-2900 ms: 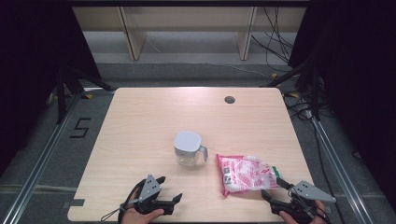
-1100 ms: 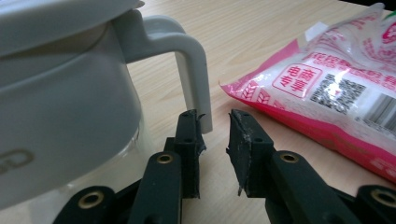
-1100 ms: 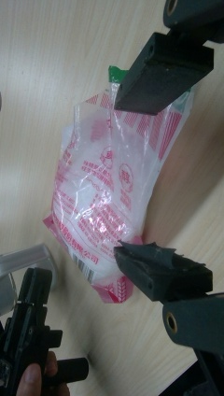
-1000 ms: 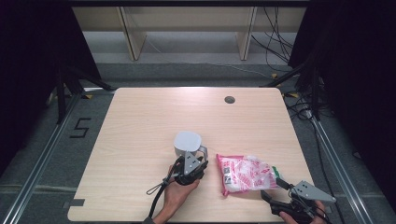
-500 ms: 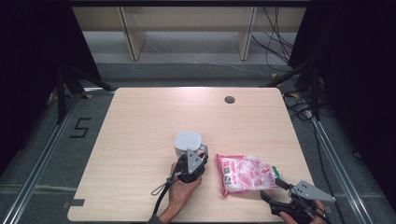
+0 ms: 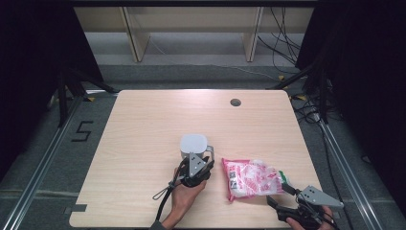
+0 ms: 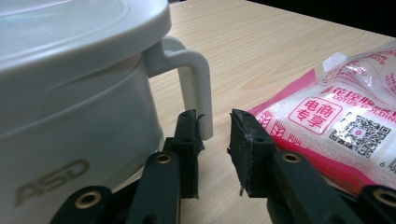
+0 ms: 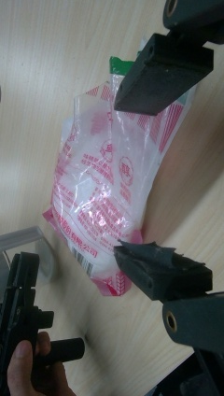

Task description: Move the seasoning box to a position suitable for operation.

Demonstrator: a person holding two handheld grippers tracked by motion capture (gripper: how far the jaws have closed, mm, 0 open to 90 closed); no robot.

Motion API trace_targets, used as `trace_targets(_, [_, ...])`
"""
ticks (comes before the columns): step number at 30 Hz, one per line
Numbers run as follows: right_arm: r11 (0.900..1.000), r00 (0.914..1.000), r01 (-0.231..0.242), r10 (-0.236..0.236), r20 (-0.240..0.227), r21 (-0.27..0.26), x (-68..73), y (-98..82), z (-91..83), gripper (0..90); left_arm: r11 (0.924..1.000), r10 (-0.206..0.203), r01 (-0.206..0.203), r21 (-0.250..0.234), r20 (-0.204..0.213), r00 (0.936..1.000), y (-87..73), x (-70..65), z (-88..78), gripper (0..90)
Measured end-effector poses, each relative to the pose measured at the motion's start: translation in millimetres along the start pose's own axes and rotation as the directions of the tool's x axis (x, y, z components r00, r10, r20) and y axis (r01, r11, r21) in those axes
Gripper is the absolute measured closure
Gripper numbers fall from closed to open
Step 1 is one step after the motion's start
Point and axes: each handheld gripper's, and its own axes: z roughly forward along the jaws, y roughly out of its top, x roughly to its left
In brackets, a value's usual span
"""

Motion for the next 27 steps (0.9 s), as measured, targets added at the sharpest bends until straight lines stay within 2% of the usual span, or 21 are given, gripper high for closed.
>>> trace_targets(1, [1.0,1.0,0.001,-0.001,0.002,-0.001,0.0,0.0,0.0,25.9,1.0,0.0,0.0,0.0,0.0,1.0,0.0,0.0,0.0,75.2])
trace_targets(4, [1.0,1.0,0.002,-0.002,0.004,0.0,0.2,0.0,0.1,25.9,0.999,0.045,-0.045,0.01,-0.017,0.9988,-0.3,3.5,-5.3,79.5])
trace_targets(5, [1.0,1.0,0.001,-0.001,0.004,0.0,0.3,0.1,0.2,25.9,0.9996,0.026,-0.026,0.004,-0.011,0.9996,-1.2,3.8,-5.8,81.3])
trace_targets(6, [1.0,1.0,0.001,-0.001,0.004,0.0,0.3,0.1,0.2,25.9,0.9988,0.049,-0.048,0.01,-0.02,0.9986,-0.8,6.3,-7.2,81.3])
trace_targets(9, [1.0,1.0,-0.002,0.002,0.003,-0.002,0.3,0.1,0.3,25.9,0.9992,0.039,-0.039,0.001,-0.039,0.9985,-2.4,11.1,-9.4,83.1])
trace_targets(10, [1.0,1.0,-0.002,0.002,0.003,-0.001,0.2,0.1,0.2,25.9,0.9997,0.022,-0.023,-0.008,-0.042,0.9989,-3.3,12.6,-9.9,83.1])
trace_targets(11, [1.0,1.0,-0.001,0.001,0.002,-0.001,0.1,0.0,0.2,25.9,0.9994,0.029,-0.03,-0.015,-0.04,0.9988,-3.8,15.6,-10.3,83.3])
trace_targets(13, [1.0,1.0,-0.001,0.001,0.0,-0.002,0.3,-0.1,0.3,25.9,0.9981,0.061,-0.061,-0.008,-0.064,0.9961,-5.2,23.5,-15.5,85.0])
trace_targets(14, [1.0,1.0,-0.002,0.002,-0.001,-0.002,0.4,0.0,0.0,25.9,0.999,0.039,-0.04,-0.02,-0.065,0.9971,-6.6,24.5,-15.6,85.7])
trace_targets(16, [1.0,1.0,-0.003,0.003,-0.002,-0.003,0.2,0.0,0.2,25.9,0.9993,0.035,-0.036,-0.01,-0.077,0.9965,-7.4,27.8,-18.3,86.1])
trace_targets(17, [1.0,1.0,-0.001,0.001,0.003,-0.001,0.2,0.0,0.2,25.9,0.999,0.043,-0.043,-0.004,-0.088,0.9952,-8.4,35.0,-21.9,85.9])
trace_targets(18, [1.0,1.0,-0.001,0.001,0.002,0.0,0.3,-0.1,0.2,25.9,0.9993,0.034,-0.035,-0.009,-0.089,0.9955,-9.2,39.2,-23.2,86.1])
trace_targets(20, [1.0,1.0,-0.001,0.001,0.003,0.001,0.4,-0.1,0.2,25.9,0.9995,0.032,-0.032,-0.003,-0.096,0.9948,-10.0,44.6,-25.7,85.8])
trace_targets(21, [1.0,1.0,-0.001,0.001,0.003,0.0,0.4,-0.1,0.2,25.9,0.9997,0.006,-0.008,-0.024,-0.09,0.9959,-11.3,47.2,-25.8,84.8])
trace_targets(22, [1.0,1.0,-0.001,0.001,0.003,-0.001,0.4,-0.1,0.2,25.9,0.9997,0.015,-0.017,-0.019,-0.085,0.9963,-11.4,50.7,-28.1,84.0])
trace_targets(23, [1.0,1.0,-0.001,0.001,0.002,0.002,0.3,-0.1,0.4,25.9,0.9996,-0.013,0.012,-0.026,-0.07,0.9975,-13.1,51.6,-31.5,81.4])
trace_targets(25, [1.0,1.0,-0.001,0.001,0.004,0.002,0.4,-0.1,0.4,25.9,0.9996,-0.006,0.004,-0.029,-0.063,0.998,-13.6,51.4,-33.3,78.4])
trace_targets(27, [1.0,1.0,-0.006,0.006,-0.001,-0.002,0.7,-0.2,1.1,25.9,0.9996,-0.017,0.016,-0.024,-0.039,0.9991,-15.5,47.6,-35.9,76.1])
